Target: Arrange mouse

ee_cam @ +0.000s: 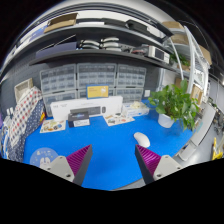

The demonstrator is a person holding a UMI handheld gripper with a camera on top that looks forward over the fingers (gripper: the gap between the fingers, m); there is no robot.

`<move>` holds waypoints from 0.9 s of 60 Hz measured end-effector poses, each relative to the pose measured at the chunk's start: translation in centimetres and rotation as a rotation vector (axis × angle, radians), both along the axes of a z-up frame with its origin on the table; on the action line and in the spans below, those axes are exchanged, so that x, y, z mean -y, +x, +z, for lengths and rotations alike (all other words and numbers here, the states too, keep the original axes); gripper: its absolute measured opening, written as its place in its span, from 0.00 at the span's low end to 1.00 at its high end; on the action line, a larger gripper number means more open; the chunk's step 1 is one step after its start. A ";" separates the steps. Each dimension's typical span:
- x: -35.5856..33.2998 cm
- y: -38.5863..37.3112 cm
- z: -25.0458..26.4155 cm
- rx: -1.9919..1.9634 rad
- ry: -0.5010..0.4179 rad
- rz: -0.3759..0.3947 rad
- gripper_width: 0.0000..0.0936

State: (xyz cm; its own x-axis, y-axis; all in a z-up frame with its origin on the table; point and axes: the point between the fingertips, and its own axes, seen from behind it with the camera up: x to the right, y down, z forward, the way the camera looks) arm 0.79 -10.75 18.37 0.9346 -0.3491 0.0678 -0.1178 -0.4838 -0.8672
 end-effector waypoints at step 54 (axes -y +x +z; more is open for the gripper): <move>-7.4 20.9 -18.0 -0.074 -0.257 0.275 0.91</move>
